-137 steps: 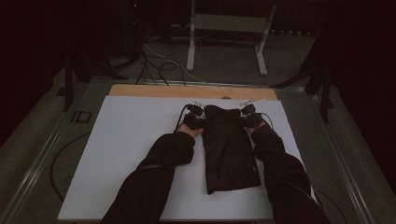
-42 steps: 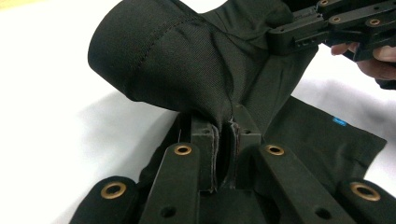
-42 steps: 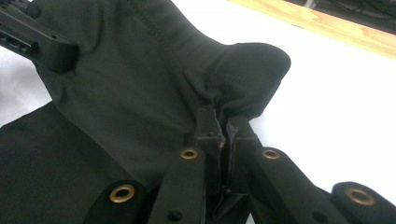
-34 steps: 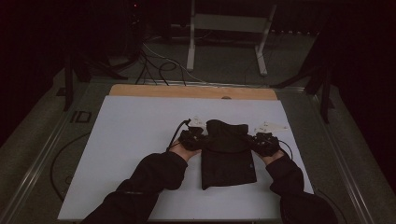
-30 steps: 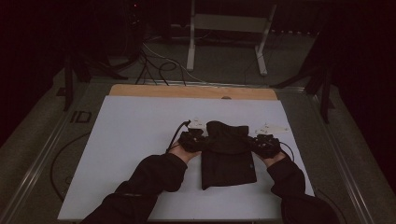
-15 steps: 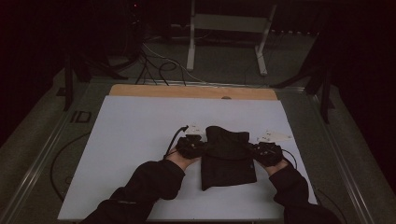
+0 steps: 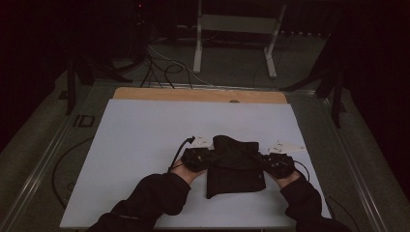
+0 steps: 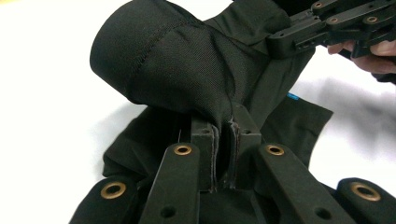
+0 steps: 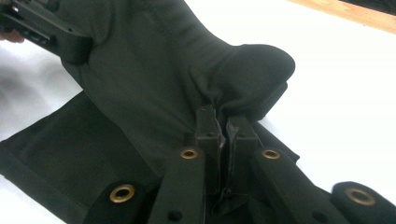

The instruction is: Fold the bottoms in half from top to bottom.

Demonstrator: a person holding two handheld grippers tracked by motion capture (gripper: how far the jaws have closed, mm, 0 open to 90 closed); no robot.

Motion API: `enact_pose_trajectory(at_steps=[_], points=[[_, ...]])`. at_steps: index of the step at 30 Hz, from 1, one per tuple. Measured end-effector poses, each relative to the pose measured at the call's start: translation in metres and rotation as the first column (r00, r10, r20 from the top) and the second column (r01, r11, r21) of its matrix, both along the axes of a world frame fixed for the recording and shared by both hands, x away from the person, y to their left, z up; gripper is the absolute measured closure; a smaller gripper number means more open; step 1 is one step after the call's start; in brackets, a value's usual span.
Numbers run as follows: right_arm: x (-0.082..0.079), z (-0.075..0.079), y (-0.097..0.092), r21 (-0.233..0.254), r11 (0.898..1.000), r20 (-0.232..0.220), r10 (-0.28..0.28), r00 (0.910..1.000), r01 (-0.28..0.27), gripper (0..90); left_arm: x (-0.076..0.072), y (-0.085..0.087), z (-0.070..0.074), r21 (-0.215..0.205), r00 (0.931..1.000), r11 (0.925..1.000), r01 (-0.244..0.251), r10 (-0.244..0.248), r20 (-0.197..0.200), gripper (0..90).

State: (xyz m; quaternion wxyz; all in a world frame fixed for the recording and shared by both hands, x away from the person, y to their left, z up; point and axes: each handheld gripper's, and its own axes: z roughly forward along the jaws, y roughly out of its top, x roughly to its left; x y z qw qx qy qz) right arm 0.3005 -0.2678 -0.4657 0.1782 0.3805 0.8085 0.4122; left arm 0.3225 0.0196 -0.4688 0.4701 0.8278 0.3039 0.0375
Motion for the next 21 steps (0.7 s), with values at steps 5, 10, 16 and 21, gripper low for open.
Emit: enact_pose_trajectory(at_steps=[5, 10, 16, 21], points=[[-0.004, -0.002, -0.002, -0.004, 1.0, -0.008, 0.001, 1.0, -0.001, 86.5, -0.008, -0.001, -0.001, -0.009, 1.0, 1.0, -0.001, 0.001, 0.001, 83.9], [-0.01, -0.004, -0.002, -0.003, 1.0, -0.008, 0.014, 0.9999, -0.014, 86.5, -0.015, 0.001, -0.002, -0.018, 1.0, 0.9998, 0.0, 0.0, -0.006, 83.8], [-0.016, -0.007, -0.001, -0.003, 1.0, -0.034, 0.023, 0.9992, -0.023, 86.5, -0.022, 0.002, -0.006, -0.019, 0.9999, 0.9998, 0.005, -0.005, -0.014, 83.8], [-0.021, -0.011, -0.001, -0.004, 1.0, -0.047, 0.03, 0.9984, -0.031, 86.5, -0.028, 0.002, -0.012, -0.014, 0.9998, 0.9999, 0.007, -0.007, -0.02, 83.7]])
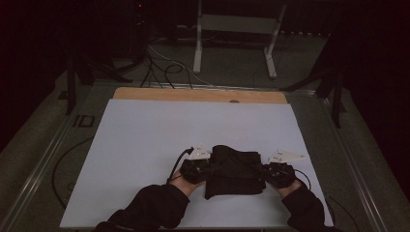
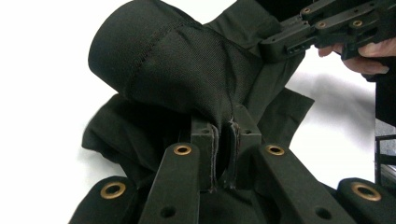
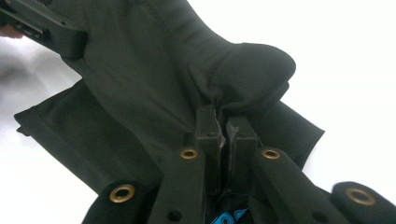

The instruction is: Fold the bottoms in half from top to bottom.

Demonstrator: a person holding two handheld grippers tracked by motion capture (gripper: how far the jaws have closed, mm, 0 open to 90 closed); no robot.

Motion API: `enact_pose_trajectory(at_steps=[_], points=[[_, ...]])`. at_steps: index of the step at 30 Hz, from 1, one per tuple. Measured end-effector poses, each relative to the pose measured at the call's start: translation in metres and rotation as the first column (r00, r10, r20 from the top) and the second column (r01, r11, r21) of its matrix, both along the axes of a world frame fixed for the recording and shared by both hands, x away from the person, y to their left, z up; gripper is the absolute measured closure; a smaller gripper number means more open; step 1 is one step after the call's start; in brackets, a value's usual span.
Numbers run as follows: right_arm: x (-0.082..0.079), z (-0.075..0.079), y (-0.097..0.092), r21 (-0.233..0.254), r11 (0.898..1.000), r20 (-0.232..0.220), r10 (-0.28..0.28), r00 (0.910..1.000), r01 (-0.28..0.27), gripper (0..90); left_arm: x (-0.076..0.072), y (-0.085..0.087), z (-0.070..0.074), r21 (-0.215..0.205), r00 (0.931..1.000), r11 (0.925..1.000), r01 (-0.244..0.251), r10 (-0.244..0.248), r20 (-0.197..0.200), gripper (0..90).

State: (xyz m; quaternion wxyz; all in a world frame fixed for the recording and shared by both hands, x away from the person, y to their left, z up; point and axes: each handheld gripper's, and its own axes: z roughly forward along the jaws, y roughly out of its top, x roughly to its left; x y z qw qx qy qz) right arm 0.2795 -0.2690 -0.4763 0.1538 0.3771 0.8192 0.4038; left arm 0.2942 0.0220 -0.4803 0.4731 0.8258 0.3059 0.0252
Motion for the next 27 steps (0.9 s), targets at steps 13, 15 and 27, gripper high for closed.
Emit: enact_pose_trajectory(at_steps=[13, 15, 27], points=[[-0.004, -0.011, 0.0, -0.008, 1.0, -0.04, 0.015, 0.9991, -0.016, 86.4, -0.006, 0.004, -0.012, 0.006, 0.9984, 1.0, -0.003, 0.003, -0.057, 83.1], [-0.004, -0.013, 0.001, -0.011, 1.0, -0.05, 0.019, 0.9986, -0.02, 86.3, -0.006, 0.005, -0.013, 0.008, 0.9984, 1.0, -0.002, 0.002, -0.057, 83.1], [-0.007, -0.02, -0.001, -0.017, 0.999, -0.1, 0.037, 0.9943, -0.039, 86.1, -0.015, 0.007, -0.019, 0.049, 0.9956, 0.9985, 0.024, -0.019, -0.091, 78.5]])
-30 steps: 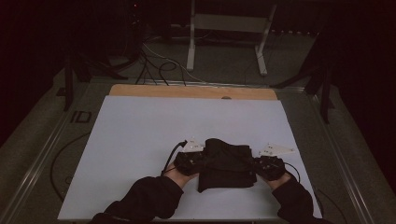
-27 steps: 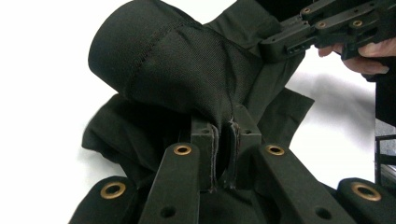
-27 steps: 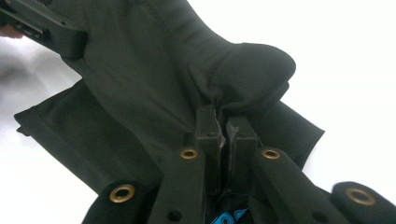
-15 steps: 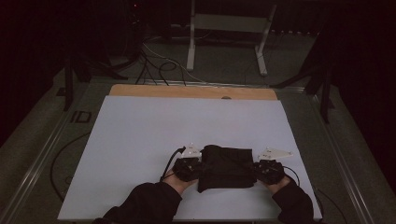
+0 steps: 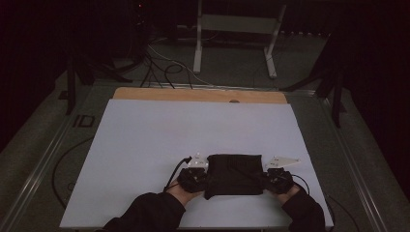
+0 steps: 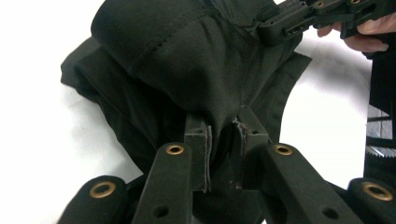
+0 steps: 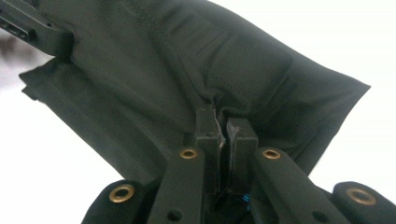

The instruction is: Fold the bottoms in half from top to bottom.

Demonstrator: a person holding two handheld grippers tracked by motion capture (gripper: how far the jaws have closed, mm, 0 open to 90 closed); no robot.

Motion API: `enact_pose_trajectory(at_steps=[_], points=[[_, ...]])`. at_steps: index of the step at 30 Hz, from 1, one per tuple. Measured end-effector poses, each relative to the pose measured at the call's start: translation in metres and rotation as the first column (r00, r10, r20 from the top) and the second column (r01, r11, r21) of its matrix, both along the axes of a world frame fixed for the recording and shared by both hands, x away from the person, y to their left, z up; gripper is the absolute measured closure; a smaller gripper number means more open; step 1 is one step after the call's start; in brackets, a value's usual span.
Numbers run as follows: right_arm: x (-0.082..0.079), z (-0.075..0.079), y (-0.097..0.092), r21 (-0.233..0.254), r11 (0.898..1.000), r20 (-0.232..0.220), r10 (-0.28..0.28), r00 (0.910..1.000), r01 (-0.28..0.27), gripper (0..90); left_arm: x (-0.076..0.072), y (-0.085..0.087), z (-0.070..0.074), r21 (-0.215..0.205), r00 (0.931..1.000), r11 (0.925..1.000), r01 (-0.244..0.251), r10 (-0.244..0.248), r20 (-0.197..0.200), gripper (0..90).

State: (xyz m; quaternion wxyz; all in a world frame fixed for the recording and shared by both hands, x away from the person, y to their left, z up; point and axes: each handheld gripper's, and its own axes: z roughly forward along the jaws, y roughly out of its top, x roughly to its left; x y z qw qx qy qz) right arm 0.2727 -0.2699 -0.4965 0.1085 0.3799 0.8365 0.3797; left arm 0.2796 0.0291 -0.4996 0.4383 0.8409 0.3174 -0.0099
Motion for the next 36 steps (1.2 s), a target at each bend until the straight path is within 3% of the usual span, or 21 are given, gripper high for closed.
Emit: enact_pose_trajectory(at_steps=[8, 13, 23, 29, 36], points=[[-0.003, -0.005, 0.0, -0.014, 1.0, -0.04, 0.003, 0.9992, -0.003, 85.8, 0.001, 0.001, -0.004, 0.03, 0.9995, 0.9993, 0.022, -0.022, -0.021, 77.4], [-0.004, -0.009, -0.001, -0.009, 1.0, -0.067, 0.005, 0.9977, -0.006, 85.3, 0.003, 0.003, -0.009, 0.024, 0.9985, 0.9993, 0.03, -0.029, -0.046, 76.3], [-0.002, -0.006, 0.0, 0.001, 1.0, -0.067, 0.008, 0.9977, -0.008, 79.2, 0.002, 0.005, -0.004, 0.026, 0.9985, 0.9985, 0.048, -0.048, -0.025, 73.6], [-0.002, 0.006, -0.007, 0.016, 1.0, -0.037, -0.019, 0.9991, 0.02, 70.7, 0.006, 0.017, 0.009, -0.003, 0.9997, 0.9997, 0.024, -0.024, -0.009, 70.4], [0.003, 0.021, -0.016, 0.014, 0.999, 0.014, -0.051, 0.9986, 0.051, 70.8, 0.013, 0.032, 0.024, -0.03, 0.9993, 0.9991, -0.028, 0.029, 0.022, 67.3]])
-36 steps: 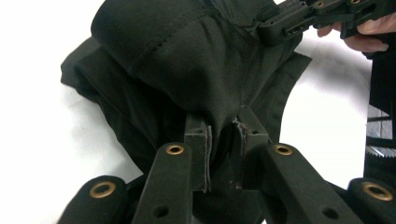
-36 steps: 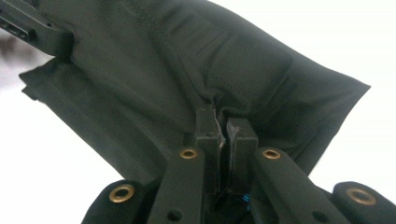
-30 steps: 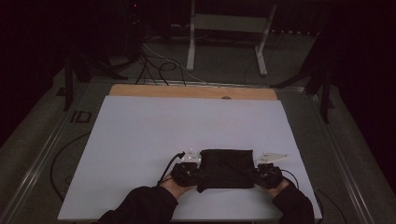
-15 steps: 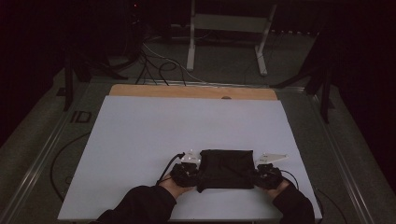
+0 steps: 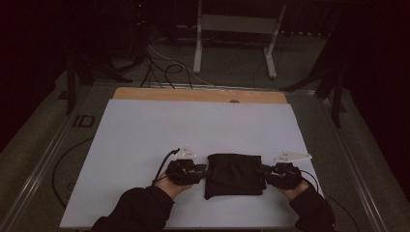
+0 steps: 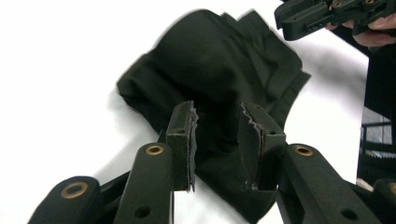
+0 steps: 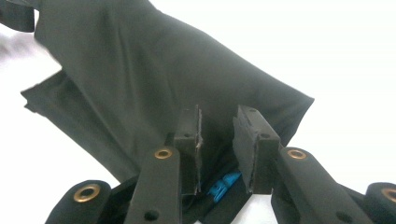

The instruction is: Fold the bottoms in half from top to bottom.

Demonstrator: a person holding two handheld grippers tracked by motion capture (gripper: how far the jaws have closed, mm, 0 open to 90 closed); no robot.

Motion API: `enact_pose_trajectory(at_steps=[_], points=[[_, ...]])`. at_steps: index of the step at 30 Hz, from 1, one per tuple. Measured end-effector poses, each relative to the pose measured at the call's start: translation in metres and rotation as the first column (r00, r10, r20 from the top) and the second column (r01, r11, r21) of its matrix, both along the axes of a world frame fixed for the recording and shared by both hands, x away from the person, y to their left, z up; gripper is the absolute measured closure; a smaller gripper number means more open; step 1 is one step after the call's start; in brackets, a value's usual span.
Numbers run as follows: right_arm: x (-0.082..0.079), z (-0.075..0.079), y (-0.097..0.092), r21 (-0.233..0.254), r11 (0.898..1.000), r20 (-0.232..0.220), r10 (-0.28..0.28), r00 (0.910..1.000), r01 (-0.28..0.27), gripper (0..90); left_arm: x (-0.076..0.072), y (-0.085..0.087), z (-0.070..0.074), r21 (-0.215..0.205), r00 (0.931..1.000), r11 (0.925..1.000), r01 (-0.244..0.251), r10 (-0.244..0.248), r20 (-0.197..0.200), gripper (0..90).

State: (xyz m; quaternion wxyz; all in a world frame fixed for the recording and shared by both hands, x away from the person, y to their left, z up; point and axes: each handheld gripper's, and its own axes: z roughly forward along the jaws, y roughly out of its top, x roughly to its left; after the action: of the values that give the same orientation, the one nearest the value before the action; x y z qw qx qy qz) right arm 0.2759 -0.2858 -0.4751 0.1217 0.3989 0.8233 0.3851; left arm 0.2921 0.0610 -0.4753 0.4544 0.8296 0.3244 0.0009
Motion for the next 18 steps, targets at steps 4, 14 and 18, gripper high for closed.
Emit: enact_pose_trajectory(at_steps=[4, 14, 18], points=[[0.006, 0.011, -0.001, 0.0, 1.0, 0.039, -0.003, 0.9992, 0.003, 70.9, 0.006, 0.004, 0.004, 0.002, 0.9995, 0.9997, -0.025, 0.025, 0.018, 67.7], [0.042, 0.015, 0.001, -0.083, 0.996, 0.088, -0.019, 0.996, 0.026, 89.9, 0.03, -0.005, -0.005, 0.056, 0.9981, 0.9966, -0.06, 0.059, 0.019, 85.6], [0.055, 0.001, 0.002, -0.108, 0.994, 0.047, -0.015, 0.9988, 0.02, 90.0, 0.038, -0.01, -0.01, 0.052, 0.9982, 0.9968, -0.06, 0.06, 0.001, 88.7]])
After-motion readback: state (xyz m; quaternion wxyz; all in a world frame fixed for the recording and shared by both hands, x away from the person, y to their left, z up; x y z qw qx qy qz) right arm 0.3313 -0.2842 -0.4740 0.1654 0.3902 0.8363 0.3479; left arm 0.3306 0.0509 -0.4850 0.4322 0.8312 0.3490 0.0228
